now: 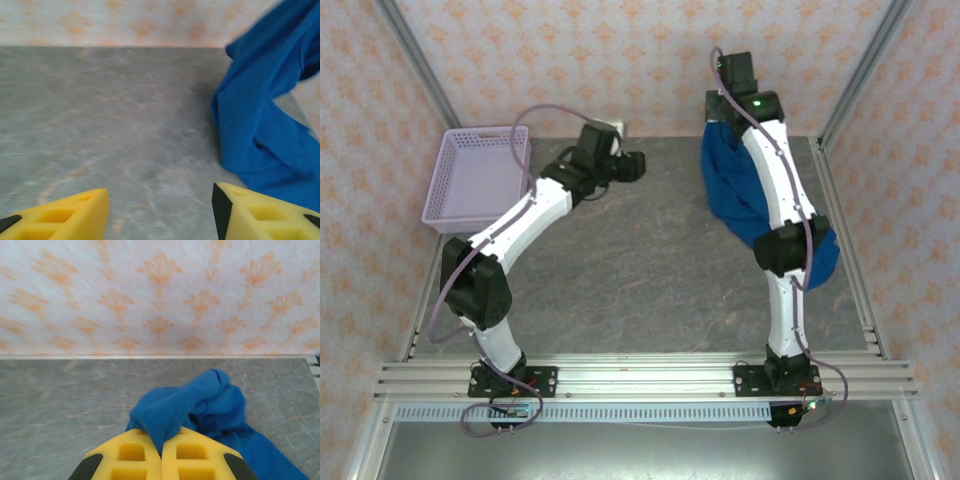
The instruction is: Fold the inside-out t-shirt
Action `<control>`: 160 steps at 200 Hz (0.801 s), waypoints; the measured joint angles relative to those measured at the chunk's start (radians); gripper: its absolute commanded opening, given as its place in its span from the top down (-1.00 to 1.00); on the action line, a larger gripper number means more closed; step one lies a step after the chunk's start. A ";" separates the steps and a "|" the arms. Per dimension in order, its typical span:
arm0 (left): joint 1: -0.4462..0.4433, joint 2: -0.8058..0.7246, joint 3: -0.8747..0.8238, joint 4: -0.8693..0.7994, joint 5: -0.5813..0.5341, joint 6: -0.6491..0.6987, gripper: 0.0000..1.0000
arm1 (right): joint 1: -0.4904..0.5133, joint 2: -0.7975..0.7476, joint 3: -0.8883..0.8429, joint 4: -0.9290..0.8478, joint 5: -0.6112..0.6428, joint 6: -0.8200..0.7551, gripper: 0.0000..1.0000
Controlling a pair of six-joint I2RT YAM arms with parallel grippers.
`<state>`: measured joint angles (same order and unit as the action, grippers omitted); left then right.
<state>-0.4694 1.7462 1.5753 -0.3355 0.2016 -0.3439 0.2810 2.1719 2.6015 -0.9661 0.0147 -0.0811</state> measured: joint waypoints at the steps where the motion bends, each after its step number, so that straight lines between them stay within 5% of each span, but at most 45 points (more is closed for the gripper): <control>1: -0.005 -0.002 -0.007 0.007 0.001 0.000 -0.17 | 0.000 -0.010 -0.006 0.000 -0.006 0.000 1.00; 58: -0.012 -0.149 -0.229 0.132 0.037 -0.015 -0.38 | 0.063 -0.339 -0.170 0.040 -0.215 0.042 0.99; 126: -0.241 -0.236 -0.301 0.313 0.133 -0.014 -0.56 | 0.098 -0.470 -0.167 0.121 -0.320 0.141 0.99; 145: -0.242 -0.205 -0.299 0.319 0.128 -0.013 -0.42 | 0.103 -0.466 -0.167 0.119 -0.335 0.149 0.99; 160: -0.242 -0.172 -0.276 0.299 0.095 0.006 -0.06 | 0.103 -0.466 -0.167 0.117 -0.337 0.151 0.99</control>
<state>-0.7116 1.5738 1.2995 -0.0360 0.2966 -0.3378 0.3836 1.7061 2.4344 -0.8486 -0.3225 0.0704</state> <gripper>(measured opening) 0.670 0.046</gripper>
